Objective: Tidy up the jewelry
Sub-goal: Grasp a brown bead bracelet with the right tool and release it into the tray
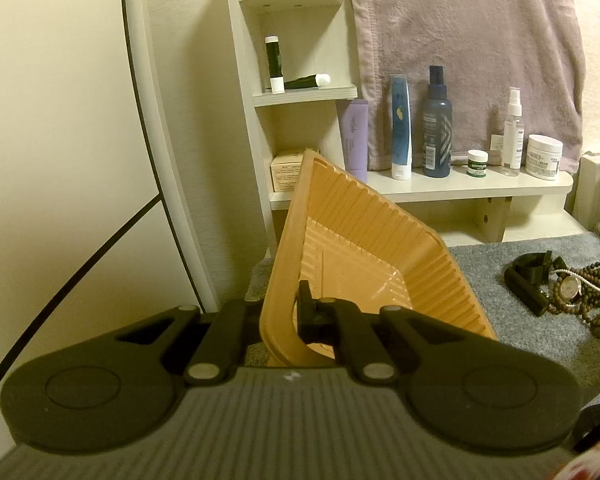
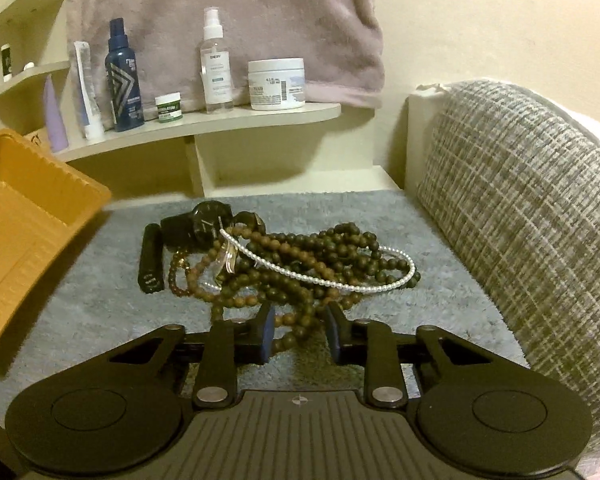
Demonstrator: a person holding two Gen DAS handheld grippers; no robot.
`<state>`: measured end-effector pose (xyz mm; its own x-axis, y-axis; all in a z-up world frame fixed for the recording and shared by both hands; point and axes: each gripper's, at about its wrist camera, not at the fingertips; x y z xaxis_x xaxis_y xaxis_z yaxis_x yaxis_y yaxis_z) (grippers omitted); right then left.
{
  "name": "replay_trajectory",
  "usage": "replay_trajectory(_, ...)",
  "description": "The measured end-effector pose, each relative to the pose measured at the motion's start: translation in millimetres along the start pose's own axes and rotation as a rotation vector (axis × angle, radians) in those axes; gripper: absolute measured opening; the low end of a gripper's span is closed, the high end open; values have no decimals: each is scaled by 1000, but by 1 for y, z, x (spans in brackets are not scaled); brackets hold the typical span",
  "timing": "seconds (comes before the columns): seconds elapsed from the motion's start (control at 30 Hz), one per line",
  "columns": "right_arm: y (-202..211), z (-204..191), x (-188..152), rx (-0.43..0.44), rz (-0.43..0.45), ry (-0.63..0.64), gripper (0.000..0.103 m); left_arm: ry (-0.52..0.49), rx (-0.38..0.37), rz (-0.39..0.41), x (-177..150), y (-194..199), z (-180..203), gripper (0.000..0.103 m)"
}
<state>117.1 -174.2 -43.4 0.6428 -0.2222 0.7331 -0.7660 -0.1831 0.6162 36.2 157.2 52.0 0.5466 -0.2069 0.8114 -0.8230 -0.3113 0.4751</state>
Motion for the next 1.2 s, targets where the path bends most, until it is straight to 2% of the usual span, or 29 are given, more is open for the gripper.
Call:
replay_trajectory(0.23, -3, 7, 2, -2, -18, -45, 20, -3, 0, 1, 0, -1, 0, 5)
replay_trajectory(0.43, -2, 4, 1, -8, -19, -35, 7, -1, -1, 1, 1, -1, 0, 5)
replay_trajectory(0.73, 12, -6, 5, -2, 44, 20, 6, -2, -2, 1, 0, -1, 1, 5)
replay_trajectory(1.2, 32, -48, 14, 99, 124, 130, 6, -1, -1, 1, 1, 0, 1, 5)
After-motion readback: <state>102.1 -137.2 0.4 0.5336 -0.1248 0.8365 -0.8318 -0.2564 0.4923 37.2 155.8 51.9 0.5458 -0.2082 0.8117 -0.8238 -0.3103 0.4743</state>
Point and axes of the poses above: each gripper's, at about its wrist camera, not at the fingertips, and y roughly against the way its jaws point, z to its right, x to its top, and after that the axes turned 14 degrees about -y, right-handed
